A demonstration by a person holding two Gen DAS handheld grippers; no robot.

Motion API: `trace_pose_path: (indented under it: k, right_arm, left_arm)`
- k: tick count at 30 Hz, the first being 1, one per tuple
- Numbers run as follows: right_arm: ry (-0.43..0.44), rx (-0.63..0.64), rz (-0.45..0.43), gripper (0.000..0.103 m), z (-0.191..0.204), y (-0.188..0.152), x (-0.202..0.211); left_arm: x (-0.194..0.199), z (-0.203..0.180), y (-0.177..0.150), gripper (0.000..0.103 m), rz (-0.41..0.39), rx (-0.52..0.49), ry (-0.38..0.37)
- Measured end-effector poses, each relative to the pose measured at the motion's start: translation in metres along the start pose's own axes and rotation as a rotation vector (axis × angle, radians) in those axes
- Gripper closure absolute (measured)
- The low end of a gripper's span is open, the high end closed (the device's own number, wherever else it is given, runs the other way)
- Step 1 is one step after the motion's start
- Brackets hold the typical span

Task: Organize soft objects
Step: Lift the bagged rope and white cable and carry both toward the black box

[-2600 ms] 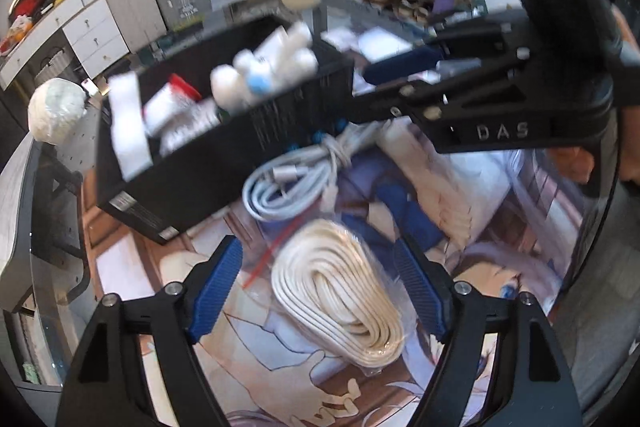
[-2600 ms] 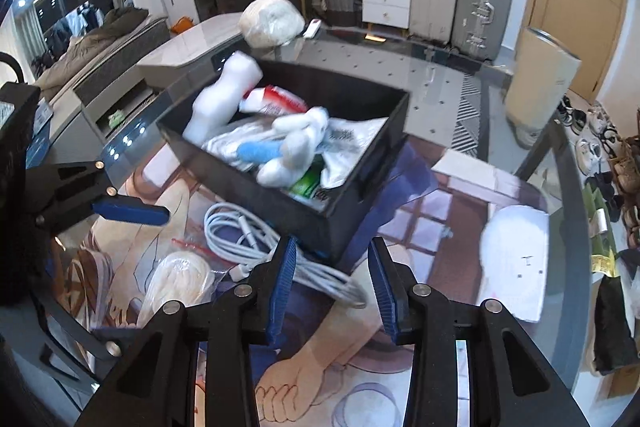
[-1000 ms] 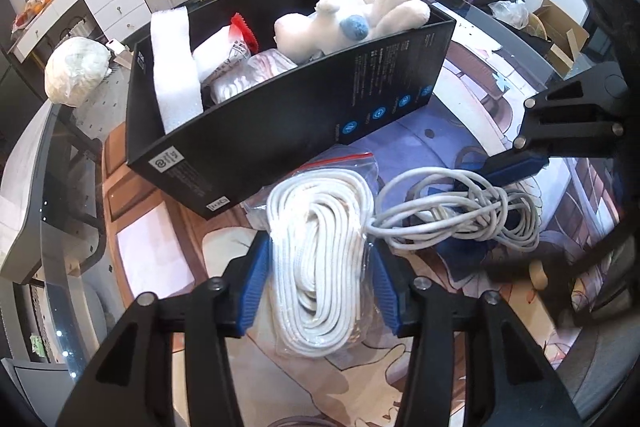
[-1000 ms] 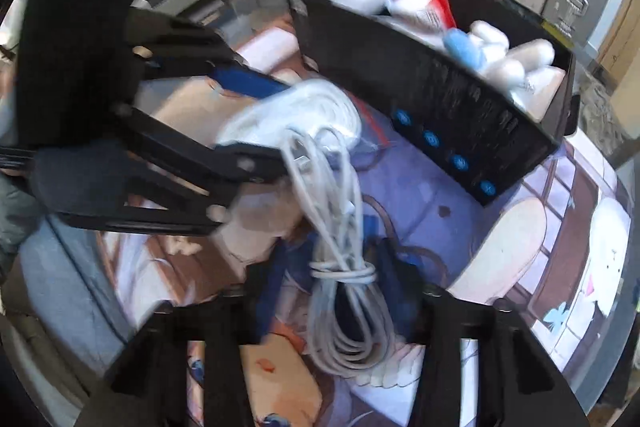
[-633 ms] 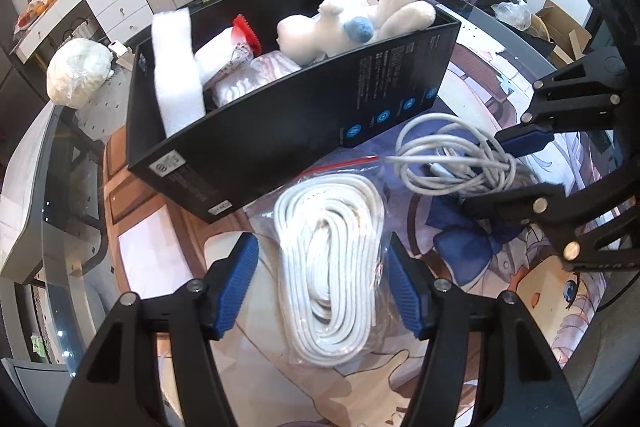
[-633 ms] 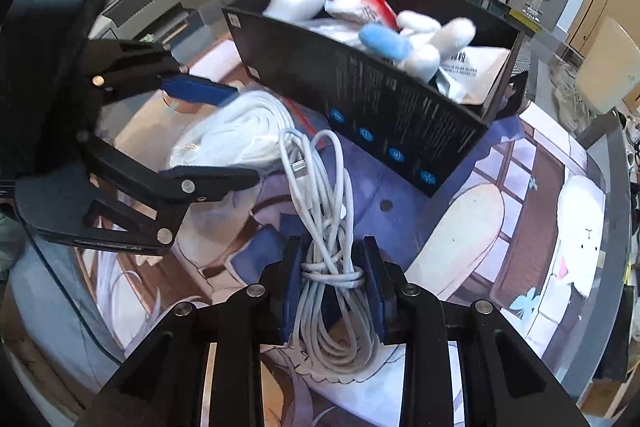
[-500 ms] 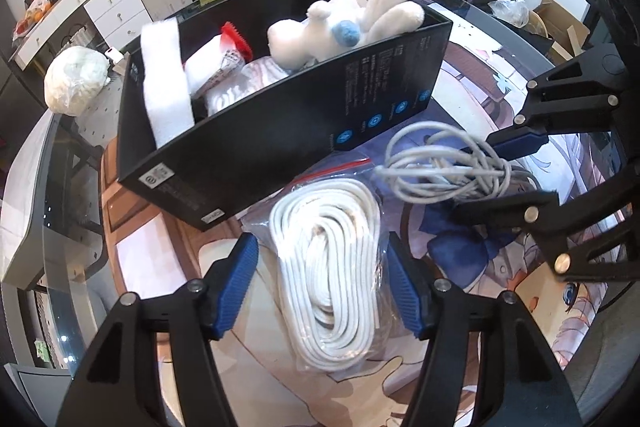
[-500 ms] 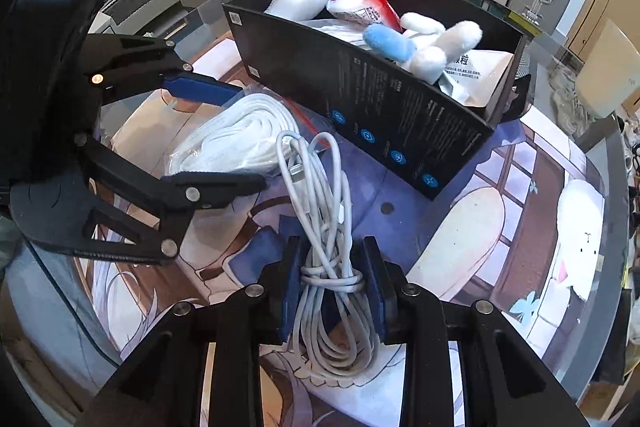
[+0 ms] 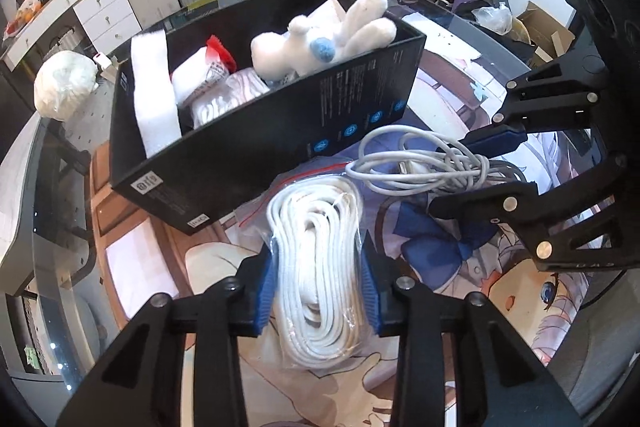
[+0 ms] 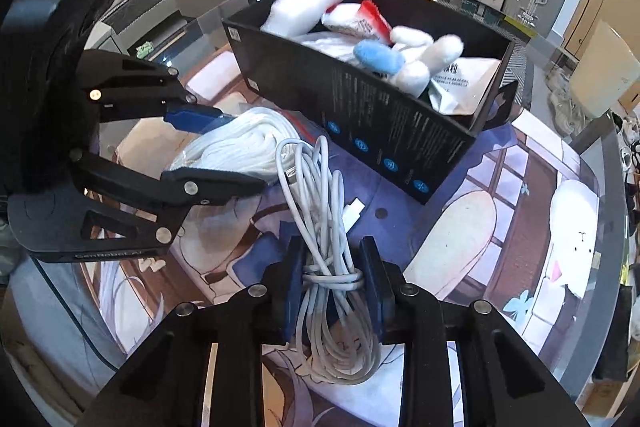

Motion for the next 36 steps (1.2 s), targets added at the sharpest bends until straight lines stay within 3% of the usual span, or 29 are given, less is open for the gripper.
trace_pose_path:
  k: [4,9,14,16,19,25,36]
  right_arm:
    - [0.004,-0.002,-0.041,0.075,0.000,0.000,0.014]
    - [0.041,-0.009,-0.207,0.075,0.002,0.002,0.051]
    - [0.038,0.011,-0.447,0.075,0.006,0.005,0.097]
    - [0.024,0.004,-0.505,0.075,0.005,0.004,0.108]
    - [-0.006,-0.012,-0.587,0.075,0.006,0.009,0.122]
    - [-0.072,-0.072,-0.682,0.075,-0.004,0.005,0.137]
    - [-0.113,-0.118,-0.731,0.075,-0.011,0.001,0.145]
  left_arm:
    - [0.007,0.003,0.001,0.068,-0.024,0.004,-0.005]
    - [0.031,0.005,0.004,0.068,-0.121,0.009,0.002]
    - [0.067,0.013,0.009,0.068,-0.303,0.043,0.015]
    - [0.083,0.016,0.009,0.068,-0.388,0.045,0.047]
    - [0.102,0.023,0.008,0.068,-0.479,0.069,0.038]
    - [0.121,0.030,0.004,0.067,-0.592,0.066,0.076]
    - [0.126,0.033,-0.001,0.067,-0.619,0.090,0.100]
Point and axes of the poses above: each gripper's, at about its wrist camera, not at the fingertips, and x roughly against the way its jaws point, z to its left, y to its top, the point moved 1 cm from there along -x, roughly the way its jaws point
